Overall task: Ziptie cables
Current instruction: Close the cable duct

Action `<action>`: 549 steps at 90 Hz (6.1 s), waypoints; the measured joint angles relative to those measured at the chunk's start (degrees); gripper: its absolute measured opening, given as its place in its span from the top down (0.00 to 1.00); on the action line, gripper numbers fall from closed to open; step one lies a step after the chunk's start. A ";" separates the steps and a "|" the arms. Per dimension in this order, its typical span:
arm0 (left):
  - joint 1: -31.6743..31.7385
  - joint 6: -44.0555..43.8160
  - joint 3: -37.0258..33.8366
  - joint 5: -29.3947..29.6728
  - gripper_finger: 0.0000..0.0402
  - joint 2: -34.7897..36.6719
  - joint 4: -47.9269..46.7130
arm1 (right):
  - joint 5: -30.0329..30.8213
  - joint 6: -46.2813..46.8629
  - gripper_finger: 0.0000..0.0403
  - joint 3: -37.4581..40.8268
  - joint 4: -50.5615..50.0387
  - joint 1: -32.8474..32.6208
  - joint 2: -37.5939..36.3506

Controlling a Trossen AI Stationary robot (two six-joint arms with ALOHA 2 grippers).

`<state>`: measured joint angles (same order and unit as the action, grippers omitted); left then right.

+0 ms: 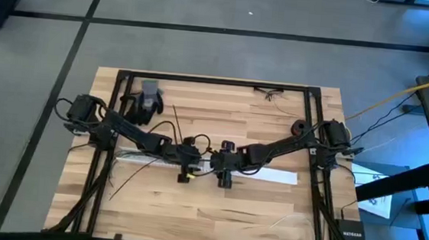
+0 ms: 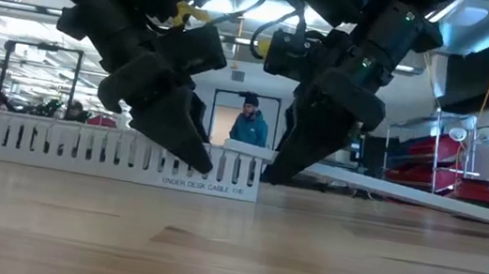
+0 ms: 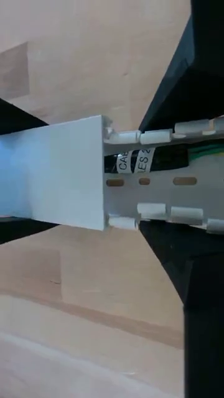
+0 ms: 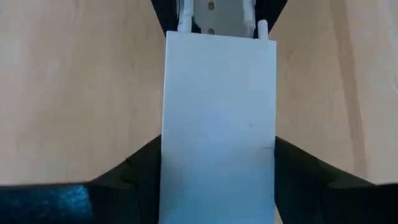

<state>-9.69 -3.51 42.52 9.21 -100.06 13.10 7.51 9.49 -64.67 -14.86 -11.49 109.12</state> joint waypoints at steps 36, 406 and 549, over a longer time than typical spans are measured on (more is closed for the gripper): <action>-0.02 0.57 -0.11 -0.43 0.47 -0.25 4.19 | -0.21 0.24 0.44 -0.31 -0.67 0.29 -0.14; -1.29 -8.90 3.23 5.34 0.30 15.48 -34.80 | -6.02 -1.37 0.44 -4.73 18.38 0.94 7.80; -7.89 -9.39 -6.66 5.95 0.40 13.17 -12.12 | -4.55 -0.39 0.44 -4.78 15.50 1.03 7.80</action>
<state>-17.58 -12.90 35.86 15.16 -86.89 0.98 2.96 9.10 -69.45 0.64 -10.46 116.92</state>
